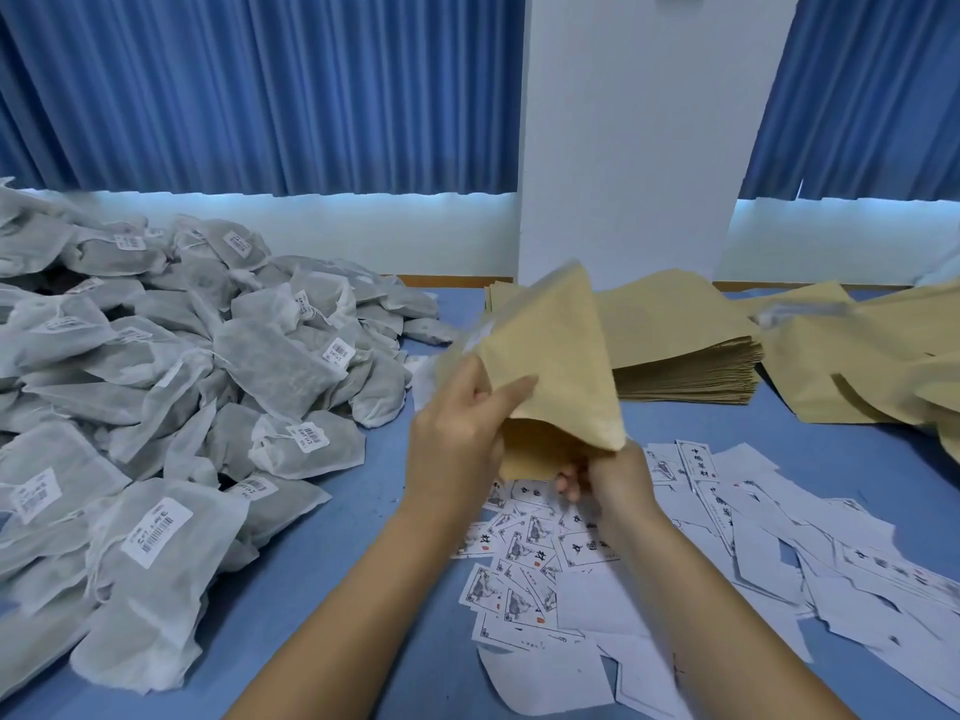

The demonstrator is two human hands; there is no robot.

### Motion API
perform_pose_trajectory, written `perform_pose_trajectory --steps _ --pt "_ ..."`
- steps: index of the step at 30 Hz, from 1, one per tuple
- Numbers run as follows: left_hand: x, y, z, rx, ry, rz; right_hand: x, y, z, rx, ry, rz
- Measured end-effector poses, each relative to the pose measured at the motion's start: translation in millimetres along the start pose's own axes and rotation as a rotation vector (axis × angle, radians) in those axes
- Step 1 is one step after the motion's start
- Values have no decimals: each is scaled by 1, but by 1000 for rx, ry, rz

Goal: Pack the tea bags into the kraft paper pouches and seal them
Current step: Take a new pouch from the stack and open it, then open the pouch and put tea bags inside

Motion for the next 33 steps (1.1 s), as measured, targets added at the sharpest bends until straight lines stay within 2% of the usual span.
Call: perform_pose_trajectory --steps 1,3,5,6,7,11,12,14,18,20,22,24,26,28,30,33 --pt "0 -3 3 10 34 -9 0 -3 0 3 -4 39" --pt "1 -5 4 36 -72 -100 2 -7 -2 65 -9 126" --pt "3 -7 0 174 -369 -155 2 -8 -4 133 -14 186" --pt "3 -7 3 234 -488 -79 2 -7 -5 155 -13 196" --pt "1 -12 5 241 -537 64 2 -7 -4 167 -6 204" --pt "3 -44 29 -81 -479 879 2 -8 -8 243 -26 328" --pt "8 -46 35 -125 -516 992 3 -9 -12 268 -48 362" --pt "19 -46 42 -79 -634 1091 5 -8 -19 282 -61 400" --pt "26 -65 50 118 -690 1079 7 -8 -23 243 -36 416" --pt "33 -84 55 98 -820 1019 7 -10 -19 218 16 403" --pt "44 -105 55 -50 -989 1024 6 -10 -14 147 70 359" --pt "51 -117 52 -302 -1060 1106 4 -9 -11 78 70 317" --pt "51 -113 44 -571 -1069 1085 4 -8 -9 -5 51 278" --pt "48 -103 34 -674 -999 1066 3 -8 -7 -86 38 270" --pt "49 -95 26 -581 -883 1071 3 -9 -6 -153 34 272" --pt "48 -79 13 -339 -819 899 5 -13 -6 -256 38 278"
Point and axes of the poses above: each hand's wrist, its own x-axis away from the middle knuckle, its own z-axis out of the back of the hand, y = z × x, the point moved 1 cm from there along -x, towards the middle knuckle, and after that the axes turned 15 degrees about -y, right-handed, at the moved point
